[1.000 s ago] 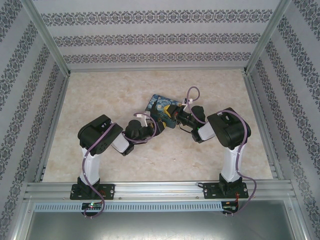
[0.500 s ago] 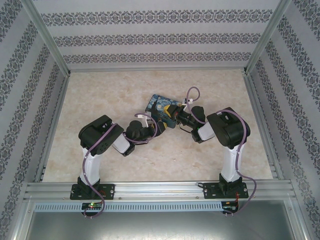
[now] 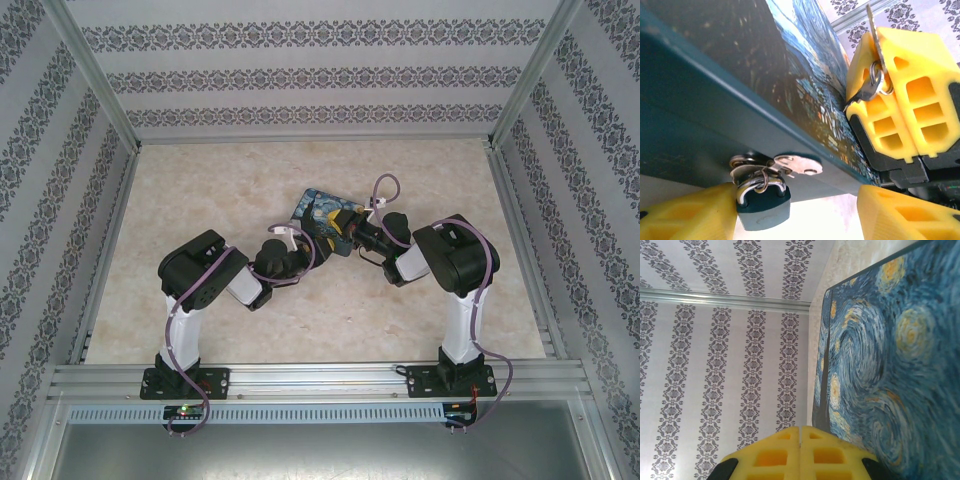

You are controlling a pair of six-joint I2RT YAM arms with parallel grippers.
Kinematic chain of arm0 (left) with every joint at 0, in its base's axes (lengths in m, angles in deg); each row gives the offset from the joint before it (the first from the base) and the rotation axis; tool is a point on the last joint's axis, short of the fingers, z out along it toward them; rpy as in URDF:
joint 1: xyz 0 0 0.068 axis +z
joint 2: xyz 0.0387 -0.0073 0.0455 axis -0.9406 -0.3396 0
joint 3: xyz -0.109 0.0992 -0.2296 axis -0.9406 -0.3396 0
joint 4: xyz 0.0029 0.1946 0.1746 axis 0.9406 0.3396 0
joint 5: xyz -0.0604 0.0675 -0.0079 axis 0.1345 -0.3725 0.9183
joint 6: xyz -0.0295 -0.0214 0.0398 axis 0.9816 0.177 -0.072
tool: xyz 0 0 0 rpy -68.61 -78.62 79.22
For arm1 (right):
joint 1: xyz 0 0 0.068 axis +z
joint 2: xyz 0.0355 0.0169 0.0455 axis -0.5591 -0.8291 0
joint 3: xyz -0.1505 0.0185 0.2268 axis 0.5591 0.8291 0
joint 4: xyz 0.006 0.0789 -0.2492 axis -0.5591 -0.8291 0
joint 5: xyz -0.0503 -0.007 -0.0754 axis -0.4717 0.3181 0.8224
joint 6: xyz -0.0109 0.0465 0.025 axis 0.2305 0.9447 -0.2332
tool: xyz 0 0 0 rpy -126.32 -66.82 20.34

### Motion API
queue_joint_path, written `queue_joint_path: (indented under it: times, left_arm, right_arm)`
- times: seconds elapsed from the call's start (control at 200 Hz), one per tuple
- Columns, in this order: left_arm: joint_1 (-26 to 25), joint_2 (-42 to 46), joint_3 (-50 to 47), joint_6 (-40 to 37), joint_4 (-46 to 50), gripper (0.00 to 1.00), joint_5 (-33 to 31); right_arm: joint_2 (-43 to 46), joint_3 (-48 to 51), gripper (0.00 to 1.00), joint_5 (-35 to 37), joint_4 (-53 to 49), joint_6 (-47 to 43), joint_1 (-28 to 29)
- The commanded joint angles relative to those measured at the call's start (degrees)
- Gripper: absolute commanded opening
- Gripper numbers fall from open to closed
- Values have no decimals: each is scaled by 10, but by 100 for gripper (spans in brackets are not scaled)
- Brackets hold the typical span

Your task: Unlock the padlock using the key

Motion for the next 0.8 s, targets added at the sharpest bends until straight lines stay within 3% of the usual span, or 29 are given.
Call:
queue_joint_path:
  times: [0.0,0.24,0.45,0.794]
  left_arm:
    - [-7,-12,-2,14,62,65,-20]
    - [-12,-30,-8,13,5,63,18]
    - [-24,-27,-31,26,-60,62,2]
    - [-31,-28,-37,54,-86,62,-41]
  right_arm:
    - [-20,3,0,-2,-17,-3,1]
    - [-22,1,0,-2,-17,-1,2]
    - [-23,5,0,-2,-14,-2,2]
    - [-24,8,0,-1,-11,-1,2]
